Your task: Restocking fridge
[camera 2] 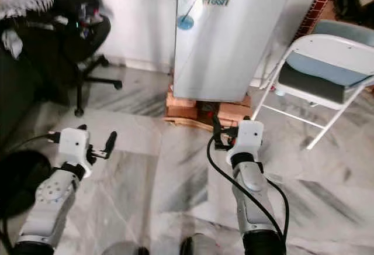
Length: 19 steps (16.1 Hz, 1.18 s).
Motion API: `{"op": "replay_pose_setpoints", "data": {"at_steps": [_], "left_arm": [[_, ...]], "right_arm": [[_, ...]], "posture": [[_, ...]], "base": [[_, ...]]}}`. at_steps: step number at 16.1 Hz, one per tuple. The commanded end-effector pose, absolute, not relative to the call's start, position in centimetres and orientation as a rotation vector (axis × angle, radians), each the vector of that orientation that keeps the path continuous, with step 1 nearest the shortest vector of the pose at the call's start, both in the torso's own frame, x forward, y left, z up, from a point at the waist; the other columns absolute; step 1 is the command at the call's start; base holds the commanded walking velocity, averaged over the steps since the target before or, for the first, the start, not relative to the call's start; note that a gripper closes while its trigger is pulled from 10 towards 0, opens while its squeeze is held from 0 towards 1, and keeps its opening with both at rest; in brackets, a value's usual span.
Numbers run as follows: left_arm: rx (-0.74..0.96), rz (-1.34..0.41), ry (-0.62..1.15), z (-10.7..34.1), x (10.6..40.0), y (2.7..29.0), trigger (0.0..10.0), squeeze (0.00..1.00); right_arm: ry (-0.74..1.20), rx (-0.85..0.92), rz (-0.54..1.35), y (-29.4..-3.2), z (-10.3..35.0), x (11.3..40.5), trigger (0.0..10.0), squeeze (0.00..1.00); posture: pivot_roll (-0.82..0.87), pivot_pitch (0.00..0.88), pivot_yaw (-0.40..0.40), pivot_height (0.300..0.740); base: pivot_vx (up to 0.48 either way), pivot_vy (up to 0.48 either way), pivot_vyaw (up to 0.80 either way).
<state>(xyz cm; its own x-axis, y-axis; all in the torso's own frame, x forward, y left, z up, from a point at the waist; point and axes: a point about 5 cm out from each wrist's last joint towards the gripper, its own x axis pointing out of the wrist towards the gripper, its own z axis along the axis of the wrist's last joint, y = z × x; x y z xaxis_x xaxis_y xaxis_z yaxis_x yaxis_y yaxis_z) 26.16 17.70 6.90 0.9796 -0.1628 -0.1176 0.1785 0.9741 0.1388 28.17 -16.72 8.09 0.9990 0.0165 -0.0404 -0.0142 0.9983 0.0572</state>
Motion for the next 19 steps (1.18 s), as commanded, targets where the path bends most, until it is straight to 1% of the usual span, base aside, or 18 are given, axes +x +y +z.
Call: {"op": "replay_pose_setpoints", "data": {"at_steps": [1, 4, 8, 11, 14, 19], "left_arm": [[0.152, -0.201, 0.104, 6.94, 26.14, 17.11, 10.0, 0.00], [0.147, -0.198, 0.108, 6.83, 26.07, 17.23, 10.0, 0.00], [0.137, -0.198, 0.111, 6.74, 26.03, 17.08, 10.0, 0.00], [0.132, -0.192, 0.116, 6.70, 26.04, 17.09, 10.0, 0.00], [0.117, -0.178, 0.125, 6.62, 26.08, 17.10, 10.0, 0.00], [0.103, -0.156, 0.148, 6.30, 25.98, 17.17, 10.0, 0.00]], "right_arm": [[0.037, 0.044, -0.023, -17.79, 8.15, 28.13, 10.0, 0.00], [0.038, 0.040, -0.026, -17.81, 8.12, 28.13, 10.0, 0.00], [0.032, 0.038, -0.026, -17.83, 8.21, 28.19, 10.0, 0.00], [0.033, 0.038, -0.027, -17.83, 8.23, 28.24, 10.0, 0.00], [0.033, 0.036, -0.025, -17.80, 8.26, 28.30, 10.0, 0.00], [0.041, 0.029, -0.026, -17.87, 8.09, 28.40, 10.0, 0.00]], "posture": [[0.09, 0.078, -0.047, 0.740], [0.09, 0.079, -0.048, 0.740], [0.09, 0.081, -0.052, 0.740], [0.09, 0.082, -0.053, 0.740], [0.09, 0.082, -0.053, 0.740], [0.09, 0.080, -0.057, 0.740]], "base": [[0.454, 0.000, 0.00], [0.454, 0.000, 0.00], [0.446, 0.000, -0.54], [0.430, 0.000, 0.00], [0.385, 0.285, 0.00], [0.000, 0.449, 0.00]]}}
